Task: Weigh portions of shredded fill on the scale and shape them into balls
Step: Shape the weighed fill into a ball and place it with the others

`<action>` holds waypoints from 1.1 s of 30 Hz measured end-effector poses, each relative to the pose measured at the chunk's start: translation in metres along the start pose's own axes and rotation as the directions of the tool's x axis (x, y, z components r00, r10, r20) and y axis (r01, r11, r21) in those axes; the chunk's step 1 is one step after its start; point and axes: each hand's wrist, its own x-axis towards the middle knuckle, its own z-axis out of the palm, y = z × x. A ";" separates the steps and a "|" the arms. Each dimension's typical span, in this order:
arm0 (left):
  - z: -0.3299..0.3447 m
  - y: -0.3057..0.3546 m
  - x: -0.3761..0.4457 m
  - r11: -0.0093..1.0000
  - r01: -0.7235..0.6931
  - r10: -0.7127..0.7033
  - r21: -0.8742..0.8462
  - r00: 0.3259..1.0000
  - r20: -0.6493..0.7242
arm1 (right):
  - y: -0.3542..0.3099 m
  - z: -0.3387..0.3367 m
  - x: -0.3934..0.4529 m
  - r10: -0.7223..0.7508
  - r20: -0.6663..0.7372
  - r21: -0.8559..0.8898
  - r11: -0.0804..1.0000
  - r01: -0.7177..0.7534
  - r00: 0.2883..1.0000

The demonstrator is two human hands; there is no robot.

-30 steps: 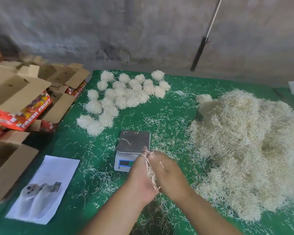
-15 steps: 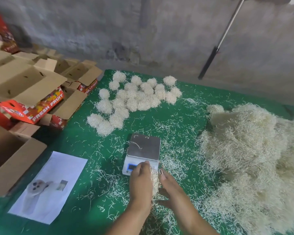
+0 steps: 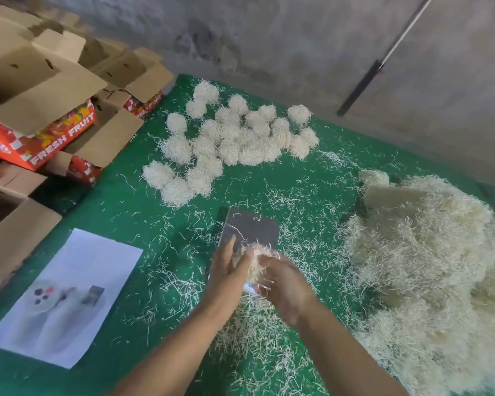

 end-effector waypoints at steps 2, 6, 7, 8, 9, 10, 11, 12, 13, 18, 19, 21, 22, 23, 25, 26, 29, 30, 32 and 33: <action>-0.017 -0.042 0.028 0.987 -0.028 0.031 0.155 0.999 -0.016 | -0.011 -0.003 0.033 -0.086 -0.136 -0.085 0.994 0.075 0.987; -0.065 -0.156 0.069 0.795 0.051 -0.013 0.604 0.998 -0.067 | -0.021 -0.015 0.106 -0.197 -0.311 -0.390 0.918 0.065 0.930; -0.075 -0.185 0.071 0.719 0.104 -0.088 0.687 0.994 -0.059 | -0.019 -0.015 0.122 -0.196 -0.331 -0.481 0.876 0.014 0.923; -0.083 -0.214 0.070 0.619 0.137 -0.142 0.773 0.988 -0.062 | -0.018 -0.017 0.137 -0.189 -0.362 -0.578 0.814 -0.061 0.913; -0.090 -0.237 0.066 0.519 0.139 -0.169 0.843 0.984 -0.058 | -0.016 -0.017 0.150 -0.182 -0.398 -0.638 0.759 -0.129 0.899; -0.095 -0.259 0.063 0.433 0.102 -0.137 0.896 0.989 -0.047 | -0.015 -0.017 0.163 -0.194 -0.428 -0.670 0.724 -0.165 0.883; -0.098 -0.272 0.059 0.373 0.050 -0.091 0.927 0.996 -0.018 | -0.014 -0.018 0.176 -0.217 -0.436 -0.686 0.708 -0.166 0.873; -0.098 -0.280 0.057 0.357 0.014 -0.049 0.934 0.999 0.004 | -0.014 -0.016 0.188 -0.233 -0.444 -0.696 0.698 -0.169 0.865; -0.098 -0.286 0.055 0.354 -0.002 0.004 0.935 1.000 0.000 | -0.014 -0.013 0.199 -0.238 -0.448 -0.711 0.679 -0.182 0.862; -0.097 -0.310 0.055 0.085 -0.014 0.285 0.996 0.959 -0.011 | -0.018 0.021 0.242 -0.425 -0.342 -0.795 0.606 -0.017 0.838; -0.096 -0.305 0.057 0.102 -0.015 0.274 0.995 0.961 -0.014 | -0.016 0.032 0.244 -0.460 -0.286 -0.816 0.577 0.039 0.840; -0.093 -0.299 0.061 0.129 0.017 0.258 0.992 0.965 -0.050 | -0.008 0.055 0.244 -0.469 -0.172 -0.842 0.527 0.118 0.866; -0.092 -0.298 0.063 0.134 0.028 0.274 0.991 0.960 -0.064 | -0.003 0.069 0.240 -0.453 -0.120 -0.834 0.529 0.157 0.884; -0.090 -0.296 0.064 0.149 0.033 0.300 0.988 0.951 -0.076 | 0.003 0.082 0.236 -0.431 -0.057 -0.822 0.533 0.203 0.900; -0.087 -0.293 0.067 0.164 0.034 0.344 0.986 0.935 -0.089 | 0.018 0.105 0.222 -0.365 0.109 -0.786 0.538 0.305 0.924; -0.087 -0.297 0.066 0.160 0.043 0.360 0.986 0.928 -0.099 | 0.028 0.114 0.215 -0.341 0.199 -0.766 0.531 0.363 0.919; -0.085 -0.307 0.064 0.185 0.060 0.380 0.981 0.916 -0.128 | 0.051 0.127 0.190 -0.380 0.387 -0.703 0.469 0.535 0.840; -0.086 -0.311 0.064 0.183 0.056 0.398 0.982 0.909 -0.126 | 0.053 0.125 0.186 -0.407 0.386 -0.668 0.495 0.555 0.828; -0.087 -0.313 0.064 0.174 0.047 0.384 0.984 0.916 -0.112 | 0.047 0.111 0.183 -0.455 0.300 -0.607 0.587 0.536 0.838; -0.085 -0.313 0.063 0.171 0.043 0.366 0.984 0.925 -0.104 | 0.042 0.099 0.184 -0.474 0.243 -0.605 0.608 0.514 0.846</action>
